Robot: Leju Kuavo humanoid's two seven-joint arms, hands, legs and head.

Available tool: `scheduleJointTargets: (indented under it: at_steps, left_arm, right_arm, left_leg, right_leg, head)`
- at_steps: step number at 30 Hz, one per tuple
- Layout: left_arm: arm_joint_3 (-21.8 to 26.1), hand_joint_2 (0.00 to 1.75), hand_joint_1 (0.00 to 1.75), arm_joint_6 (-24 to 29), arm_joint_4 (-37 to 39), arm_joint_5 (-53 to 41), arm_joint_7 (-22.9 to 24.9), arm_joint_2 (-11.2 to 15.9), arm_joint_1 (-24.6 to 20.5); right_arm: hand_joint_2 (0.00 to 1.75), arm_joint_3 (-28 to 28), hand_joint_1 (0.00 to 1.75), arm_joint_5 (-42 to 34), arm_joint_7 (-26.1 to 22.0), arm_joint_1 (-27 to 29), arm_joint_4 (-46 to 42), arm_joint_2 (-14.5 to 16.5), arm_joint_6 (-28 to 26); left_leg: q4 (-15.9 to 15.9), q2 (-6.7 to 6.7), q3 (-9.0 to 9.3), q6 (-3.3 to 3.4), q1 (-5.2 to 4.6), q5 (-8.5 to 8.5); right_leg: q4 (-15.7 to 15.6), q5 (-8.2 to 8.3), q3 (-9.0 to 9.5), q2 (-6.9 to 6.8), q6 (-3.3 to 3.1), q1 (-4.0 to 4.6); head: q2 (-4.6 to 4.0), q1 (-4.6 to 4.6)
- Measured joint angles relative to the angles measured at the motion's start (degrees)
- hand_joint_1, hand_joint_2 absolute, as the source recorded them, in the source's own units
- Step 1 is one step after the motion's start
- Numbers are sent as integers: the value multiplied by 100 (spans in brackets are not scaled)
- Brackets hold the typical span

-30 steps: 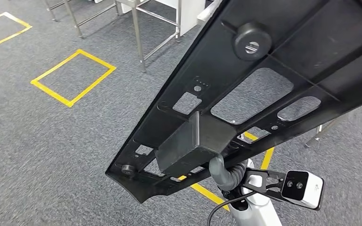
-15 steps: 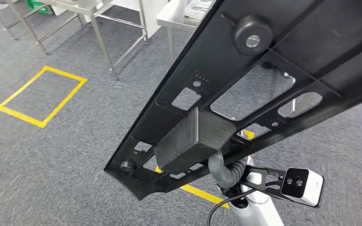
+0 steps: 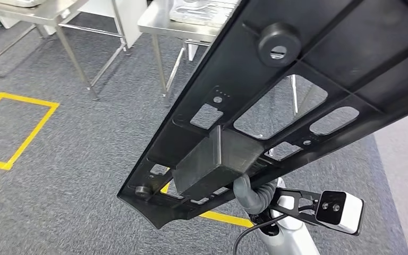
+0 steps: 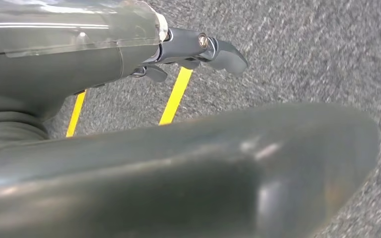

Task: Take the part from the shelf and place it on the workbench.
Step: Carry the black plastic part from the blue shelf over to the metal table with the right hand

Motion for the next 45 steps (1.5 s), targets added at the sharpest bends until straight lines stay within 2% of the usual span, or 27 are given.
scheduleJointTargets:
  at_steps: [1, 2, 4, 5, 6, 7, 9, 11, 13, 14, 15, 16, 17, 18, 20, 22, 24, 26, 28, 29, 30, 35, 37, 39, 41, 43, 45]
  left_arm:
    - [1, 0, 0, -4, 0, 5, -8, 1, 1]
    - [3, 0, 0, -8, 0, 15, -15, 0, -2]
    - [8, 0, 0, -12, 0, 40, -27, -3, -10]
    - [13, 0, 0, -12, 0, 51, -32, -3, -12]
    - [21, 0, 0, -12, 0, 59, -36, -2, -14]
    - [30, 0, 0, -13, 0, 65, -39, 0, -18]
    - [43, 0, 0, -20, 0, 78, -43, 2, -34]
    - [54, 0, 0, -31, 0, 82, -42, 1, -48]
    - [76, 0, 0, -32, 0, 82, -40, -7, -40]
    - [86, 0, 0, -28, 0, 85, -40, -13, -28]
    - [94, 0, 0, -24, 0, 92, -42, -17, -15]
    - [99, 0, 0, -19, 0, 100, -43, -19, -5]
    - [101, 0, 0, -16, 0, 106, -45, -20, 0]
    - [103, 0, 0, -15, 0, 110, -47, -20, 1]
    - [111, 0, 0, -14, 0, 110, -51, -20, -2]
    - [123, 0, 0, -14, 0, 121, -55, -21, 0]
    - [131, 0, 0, -14, 1, 151, -57, -29, -12]
    - [135, 0, 0, -30, 1, 168, -60, -38, -32]
    - [137, 0, 0, -64, 0, 162, -59, -39, -22]
    - [137, 0, 0, -79, 0, 159, -57, -37, -11]
    - [137, 0, 0, -85, 0, 158, -55, -36, -4]
    - [137, 0, 0, -86, 0, 158, -54, -35, 0]
    - [138, 0, 0, -108, 0, 139, -47, -33, 20]
    - [135, 0, 0, -177, 0, 78, -44, -31, 27]
    - [127, 0, 0, -236, 1, 22, -51, -21, -5]
    - [122, 0, 0, -253, 2, 7, -55, -14, -26]
    - [121, 0, 0, -257, 2, 6, -56, -14, -17]
  right_arm:
    - [175, 12, 175, 20, 1, 19, 0, -8, 27]
    - [175, 30, 175, 34, 2, 34, 1, -13, 61]
    - [175, 80, 175, 45, 2, 44, 3, -15, 129]
    - [175, 107, 175, 44, 3, 44, 6, -15, 155]
    - [175, 134, 175, 44, 5, 43, 12, -16, 184]
    - [175, 160, 175, 51, 15, 41, 22, -17, 216]
    - [175, 228, 175, 101, 68, 10, 61, -19, 282]
    - [175, 338, 175, 152, 105, -98, 153, -20, 291]
    - [175, 465, 175, 121, 73, -236, 322, -30, 249]
    - [175, 508, 175, 86, 50, -279, 409, -40, 235]
    - [175, 533, 175, 52, 35, -300, 484, -55, 239]
    - [175, 543, 175, 28, 27, -310, 538, -72, 248]
    - [175, 550, 175, 14, 22, -320, 577, -86, 256]
    - [175, 557, 175, 5, 20, -336, 608, -97, 260]
    - [175, 569, 175, -11, 14, -371, 651, -110, 261]
    - [175, 581, 175, -45, 10, -394, 693, -116, 243]
    - [175, 589, 175, -103, 10, -403, 734, -121, 152]
    - [175, 589, 175, -159, 11, -421, 762, -124, 16]
    - [175, 587, 175, -185, 8, -424, 774, -125, -66]
    - [175, 586, 175, -186, 7, -418, 775, -125, -81]
    - [175, 586, 175, -186, 5, -410, 774, -126, -84]
    - [175, 585, 175, -186, 5, -404, 774, -126, -84]
    - [175, 581, 175, -173, 5, -344, 774, -137, -87]
    - [175, 527, 175, -162, 4, -268, 770, -151, -98]
    - [175, 405, 175, -170, 3, -213, 748, -153, -47]
    - [175, 312, 175, -165, 0, -160, 723, -143, 47]
    - [175, 272, 175, -146, -2, -100, 717, -136, 91]
  left_leg:
    - [2, 75, 10, -7, 0, -14]
    - [6, 142, 28, -20, 0, -33]
    - [22, 259, 78, -65, -13, -83]
    - [31, 304, 99, -95, -27, -110]
    - [37, 352, 118, -128, -41, -134]
    - [35, 401, 133, -163, -54, -151]
    - [32, 475, 169, -233, -44, -185]
    - [250, 287, 106, -288, -18, -355]
    - [936, -10, -206, -312, 1, -717]
    - [1335, -81, -410, -317, 4, -878]
    - [1626, -115, -573, -320, 4, -954]
    - [1714, -130, -649, -317, 3, -911]
    - [1564, -144, -612, -306, 3, -753]
    - [1228, -182, -484, -289, 4, -524]
    - [462, -408, -166, -240, 12, -170]
    - [134, -548, -34, -194, 6, -93]
    - [106, -473, -21, -133, 0, -77]
    - [66, -396, 1, -52, 17, -41]
    - [44, -326, 10, -5, 17, -26]
    - [45, -305, 9, 3, 11, -27]
    - [45, -293, 9, 4, 7, -28]
    - [45, -287, 9, 5, 6, -28]
    - [49, -233, 7, 1, 1, -36]
    - [59, -150, 29, -49, -12, -75]
    - [178, -119, 37, -181, -17, -209]
    - [719, -122, -193, -284, -7, -515]
    - [1506, -125, -620, -313, -2, -814]
  right_leg:
    - [10, 75, -20, -24, 16, -16]
    - [-233, 249, 95, -64, 22, -27]
    - [-1088, 636, 538, -279, -9, -7]
    - [-1423, 747, 709, -377, -44, 11]
    - [-1607, 787, 799, -436, -81, 34]
    - [-1652, 774, 812, -428, -118, 56]
    - [-1667, 787, 804, -288, -187, 49]
    - [-1705, 812, 821, -161, -259, 14]
    - [-1718, 826, 826, -27, -306, 1]
    - [-1717, 827, 824, 45, -317, 8]
    - [-1715, 827, 823, 122, -320, 16]
    - [-1710, 826, 824, 199, -321, 23]
    - [-1703, 826, 827, 277, -318, 27]
    - [-1693, 824, 832, 355, -311, 27]
    - [-1665, 817, 826, 496, -276, 30]
    - [-1649, 825, 795, 606, -208, 23]
    - [-1658, 840, 773, 670, -130, 9]
    - [-1502, 728, 702, 466, -74, 22]
    - [-986, 431, 465, 144, -44, 28]
    - [-747, 303, 351, 66, -36, 21]
    - [-596, 232, 279, 38, -31, 17]
    - [-522, 200, 242, 30, -30, 16]
    - [-185, 143, 67, 6, -21, 5]
    - [-685, 440, 326, -38, -66, 8]
    - [-1614, 771, 830, -53, -200, 16]
    - [-1745, 752, 932, -42, -306, 14]
    - [-1742, 727, 953, -32, -338, 29]
  head:
    - [0, 0]
    - [0, 0]
    - [0, 0]
    - [0, 0]
    - [0, 0]
    - [0, 0]
    - [0, 0]
    - [0, -1]
    - [0, -1]
    - [0, -1]
    - [0, -1]
    - [0, 0]
    - [0, 0]
    - [0, 0]
    - [0, 0]
    - [0, -1]
    - [0, -1]
    - [0, 0]
    - [0, 0]
    - [0, 0]
    - [0, 0]
    - [0, 0]
    - [0, 0]
    - [0, 0]
    - [0, -1]
    - [0, -1]
    - [0, 0]
